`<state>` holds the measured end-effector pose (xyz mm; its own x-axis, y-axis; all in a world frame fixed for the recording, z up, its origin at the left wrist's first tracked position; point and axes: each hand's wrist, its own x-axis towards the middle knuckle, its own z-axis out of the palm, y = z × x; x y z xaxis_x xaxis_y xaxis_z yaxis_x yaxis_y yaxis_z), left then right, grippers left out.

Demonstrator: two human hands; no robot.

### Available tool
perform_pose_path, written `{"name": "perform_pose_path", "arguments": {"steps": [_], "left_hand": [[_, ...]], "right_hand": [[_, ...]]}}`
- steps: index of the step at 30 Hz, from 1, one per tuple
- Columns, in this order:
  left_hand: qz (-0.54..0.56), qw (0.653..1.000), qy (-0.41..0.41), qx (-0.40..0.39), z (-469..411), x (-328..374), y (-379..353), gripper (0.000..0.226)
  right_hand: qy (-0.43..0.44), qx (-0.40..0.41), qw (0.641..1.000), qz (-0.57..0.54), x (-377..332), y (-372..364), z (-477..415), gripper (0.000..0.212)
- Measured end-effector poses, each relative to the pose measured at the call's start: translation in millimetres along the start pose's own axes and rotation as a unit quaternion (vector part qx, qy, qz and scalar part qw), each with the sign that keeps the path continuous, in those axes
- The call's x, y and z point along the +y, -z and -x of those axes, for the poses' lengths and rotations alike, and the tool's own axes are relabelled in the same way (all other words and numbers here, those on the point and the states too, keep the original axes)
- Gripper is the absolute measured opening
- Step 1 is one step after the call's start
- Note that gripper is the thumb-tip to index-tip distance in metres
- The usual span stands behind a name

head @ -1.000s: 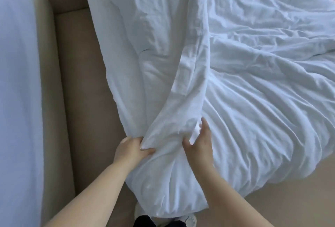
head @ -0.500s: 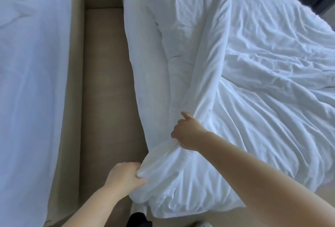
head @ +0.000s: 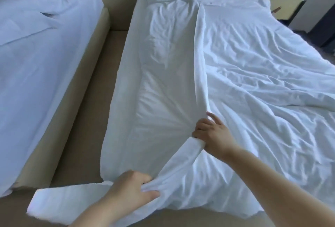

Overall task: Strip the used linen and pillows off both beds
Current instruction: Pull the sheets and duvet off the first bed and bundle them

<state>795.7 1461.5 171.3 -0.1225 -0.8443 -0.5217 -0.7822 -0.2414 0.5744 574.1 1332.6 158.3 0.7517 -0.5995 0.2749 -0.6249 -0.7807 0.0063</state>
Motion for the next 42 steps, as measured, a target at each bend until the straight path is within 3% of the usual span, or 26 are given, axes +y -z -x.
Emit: {"name": "perform_pose_path", "arguments": {"steps": [4,8,10,12,14,16,20,23,30,37,40,42], "left_hand": [[0.093,0.994,-0.058,0.004,11.2,111.0,-63.2,0.043],[0.148,0.983,-0.108,-0.02,-6.7,191.5,-137.0,0.04],[0.107,0.987,-0.1,-0.059,-22.0,212.8,-175.5,0.04],[0.054,0.99,-0.073,-0.104,-34.5,210.5,-209.5,0.028],[0.045,0.994,-0.021,-0.101,-41.1,187.7,-230.6,0.028],[0.074,0.996,0.044,-0.001,-43.0,157.0,-232.3,0.034],[0.099,0.955,0.145,0.24,-53.7,99.9,-206.2,0.033],[0.1,0.927,0.188,0.307,-61.6,73.2,-191.8,0.042],[0.129,0.892,0.254,0.351,-87.3,40.1,-170.6,0.07],[0.12,0.911,0.252,0.305,-113.0,21.5,-177.0,0.087],[0.092,0.897,0.264,0.342,-122.1,16.1,-178.8,0.077],[0.117,0.884,0.254,0.374,-127.8,10.3,-171.8,0.052]], "right_hand": [[-0.014,0.075,0.997,-0.003,62.6,77.1,53.4,0.03],[-0.033,0.065,0.997,-0.015,101.5,95.0,103.4,0.028],[-0.07,-0.018,0.997,0.006,110.9,75.9,133.6,0.03],[-0.165,-0.175,0.971,0.013,119.4,52.9,169.6,0.038],[-0.305,-0.321,0.896,-0.041,124.5,36.6,210.2,0.044],[-0.403,-0.354,0.835,-0.124,125.2,23.3,246.3,0.045],[-0.502,-0.319,0.766,-0.244,115.8,4.2,278.2,0.046],[-0.53,-0.294,0.735,-0.305,102.8,-3.8,277.7,0.047],[-0.564,-0.213,0.69,-0.4,95.6,-16.6,269.0,0.053],[-0.599,-0.136,0.649,-0.448,115.2,-37.2,244.6,0.058],[-0.598,-0.107,0.644,-0.464,125.5,-50.8,219.1,0.059],[-0.598,-0.102,0.639,-0.472,132.2,-59.2,203.5,0.053]]}}
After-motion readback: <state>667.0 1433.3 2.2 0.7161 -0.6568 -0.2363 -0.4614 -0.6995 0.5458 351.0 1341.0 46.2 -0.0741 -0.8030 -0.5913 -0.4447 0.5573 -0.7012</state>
